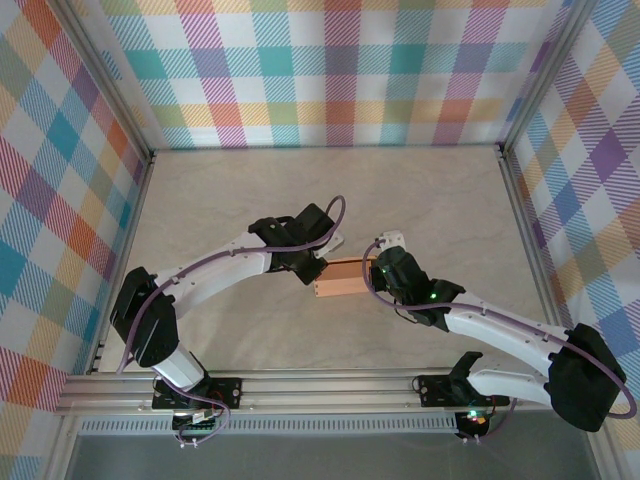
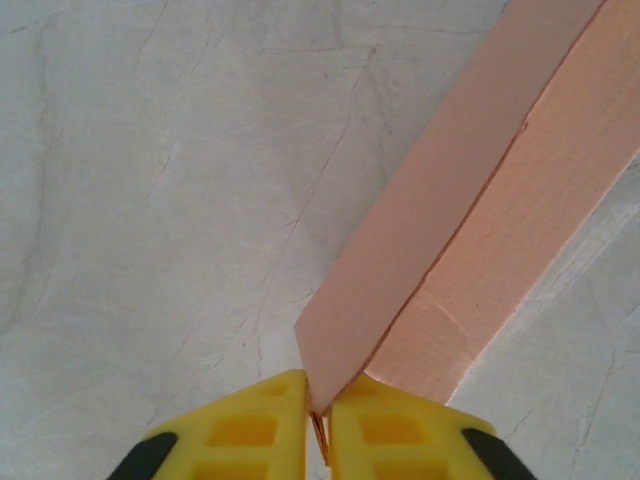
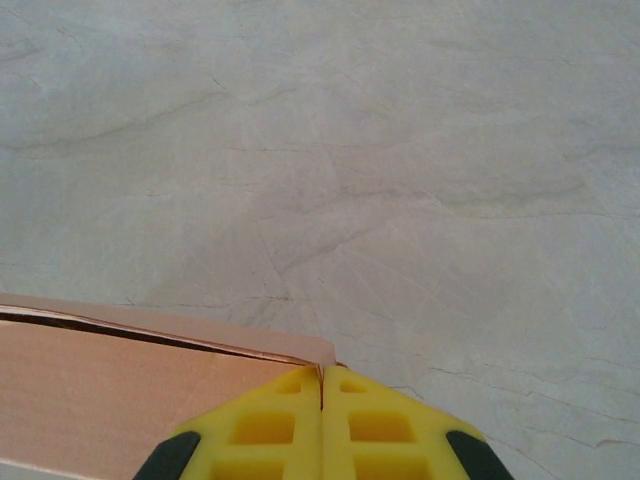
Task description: Fold the paper box
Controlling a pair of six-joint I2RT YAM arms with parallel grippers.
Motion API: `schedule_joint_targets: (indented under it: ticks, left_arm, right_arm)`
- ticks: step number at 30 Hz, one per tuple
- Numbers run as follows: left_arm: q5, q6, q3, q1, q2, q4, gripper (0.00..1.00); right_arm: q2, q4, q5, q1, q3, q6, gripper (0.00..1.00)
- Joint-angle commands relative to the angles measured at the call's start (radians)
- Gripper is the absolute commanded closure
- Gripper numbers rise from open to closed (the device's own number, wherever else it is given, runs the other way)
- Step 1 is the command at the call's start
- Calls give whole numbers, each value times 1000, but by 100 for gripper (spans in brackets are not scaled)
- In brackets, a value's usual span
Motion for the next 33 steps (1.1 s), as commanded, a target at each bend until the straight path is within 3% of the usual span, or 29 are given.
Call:
schedule_joint_targets:
  ticks: [1, 6, 10, 26, 33]
  left_arm:
    - [0, 7, 8, 9, -7, -10, 93]
    - [13, -2, 7, 9, 4, -7, 100]
    - [31, -36, 20, 10, 9, -6, 100]
    - [173, -343, 172, 10, 102, -16, 100]
    - [151, -448, 183, 13, 135, 11, 100]
  right_arm:
    - [15, -55, -23, 6, 15, 21, 100]
    - [17, -55, -25, 6, 19, 21, 100]
    - [19, -56, -27, 6, 19, 22, 100]
    - [27, -42, -27, 7, 16, 27, 100]
    - [19, -50, -20, 9, 20, 15, 100]
